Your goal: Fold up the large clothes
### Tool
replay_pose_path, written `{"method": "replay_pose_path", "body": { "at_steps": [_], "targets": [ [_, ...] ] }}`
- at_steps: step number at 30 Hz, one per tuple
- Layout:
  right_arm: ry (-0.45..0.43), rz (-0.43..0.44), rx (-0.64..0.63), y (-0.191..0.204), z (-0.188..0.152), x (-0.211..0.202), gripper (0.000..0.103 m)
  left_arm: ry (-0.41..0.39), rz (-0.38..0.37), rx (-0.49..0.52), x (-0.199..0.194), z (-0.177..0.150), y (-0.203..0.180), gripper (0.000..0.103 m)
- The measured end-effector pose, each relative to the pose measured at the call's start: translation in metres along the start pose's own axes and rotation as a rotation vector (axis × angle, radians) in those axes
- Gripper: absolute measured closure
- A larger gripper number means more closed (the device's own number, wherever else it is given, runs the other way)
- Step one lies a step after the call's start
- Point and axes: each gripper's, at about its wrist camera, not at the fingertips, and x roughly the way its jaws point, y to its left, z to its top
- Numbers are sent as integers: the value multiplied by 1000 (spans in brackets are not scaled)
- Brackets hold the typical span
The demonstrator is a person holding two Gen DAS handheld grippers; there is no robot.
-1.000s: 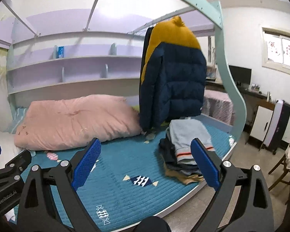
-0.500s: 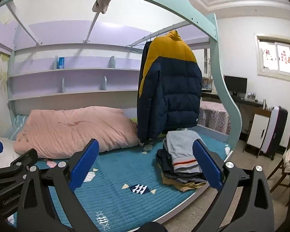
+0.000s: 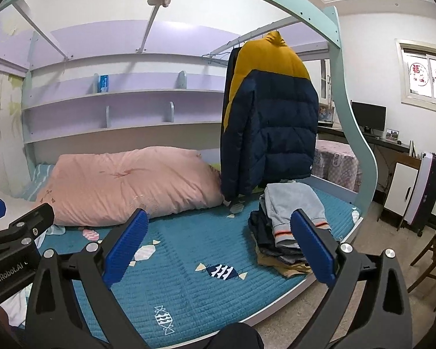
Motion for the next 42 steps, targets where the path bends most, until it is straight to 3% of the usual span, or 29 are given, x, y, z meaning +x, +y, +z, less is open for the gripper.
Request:
{"method": "replay_pose_path", "body": {
  "at_steps": [42],
  "targets": [
    [24,-28,6,3,-3,-7,8,42,-27,-6,5,-2,1,11]
  ]
}}
